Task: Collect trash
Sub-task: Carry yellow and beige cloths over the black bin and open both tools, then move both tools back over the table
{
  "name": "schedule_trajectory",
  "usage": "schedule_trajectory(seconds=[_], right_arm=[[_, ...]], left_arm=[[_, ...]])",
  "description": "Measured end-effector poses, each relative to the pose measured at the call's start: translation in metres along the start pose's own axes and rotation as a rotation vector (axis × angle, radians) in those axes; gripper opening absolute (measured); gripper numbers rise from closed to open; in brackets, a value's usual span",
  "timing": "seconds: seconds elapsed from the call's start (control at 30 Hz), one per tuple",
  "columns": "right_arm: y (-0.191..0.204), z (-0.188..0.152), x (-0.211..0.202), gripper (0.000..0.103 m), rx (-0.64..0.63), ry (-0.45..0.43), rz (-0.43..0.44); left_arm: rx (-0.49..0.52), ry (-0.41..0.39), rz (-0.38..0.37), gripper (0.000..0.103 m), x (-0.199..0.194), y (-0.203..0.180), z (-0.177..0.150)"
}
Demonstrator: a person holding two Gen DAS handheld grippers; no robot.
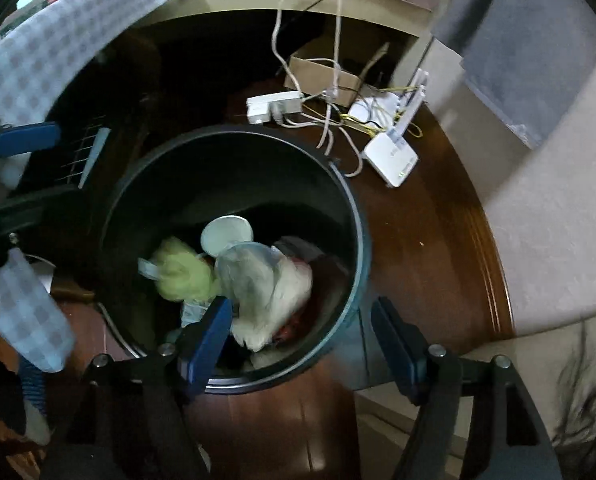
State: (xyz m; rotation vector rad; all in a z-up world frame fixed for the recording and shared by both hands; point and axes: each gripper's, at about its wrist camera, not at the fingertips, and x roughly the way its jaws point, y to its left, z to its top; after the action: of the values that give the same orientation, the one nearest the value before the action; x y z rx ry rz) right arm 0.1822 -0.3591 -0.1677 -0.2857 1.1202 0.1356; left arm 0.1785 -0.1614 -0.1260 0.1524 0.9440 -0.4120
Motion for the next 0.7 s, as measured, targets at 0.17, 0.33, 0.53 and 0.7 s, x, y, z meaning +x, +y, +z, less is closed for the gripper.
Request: schedule_trajectory(seconds=[0.17, 0.33, 0.53, 0.7], right_arm=[[-0.004, 0.001, -0.007, 0.103, 0.016, -0.028, -0.031], [-0.010, 0.005, -0.008, 0.103, 0.041, -0.027, -0.031], [-0.009, 0.008, -0.011, 0.103, 0.044, -0.035, -0.027], [-0.009, 0.010, -0.021, 0.103, 0.047, -0.059, -0.033]], left_arm=[[0.022, -0.003, 0.013, 0.097, 0.002, -0.005, -0.001], [0.034, -0.007, 0.014, 0.098, 0.002, -0.008, -0.001], [0.042, -0.016, 0.019, 0.098, -0.001, -0.008, 0.002], [0.047, -0.051, 0.020, 0.098, -0.014, -0.012, 0.008]])
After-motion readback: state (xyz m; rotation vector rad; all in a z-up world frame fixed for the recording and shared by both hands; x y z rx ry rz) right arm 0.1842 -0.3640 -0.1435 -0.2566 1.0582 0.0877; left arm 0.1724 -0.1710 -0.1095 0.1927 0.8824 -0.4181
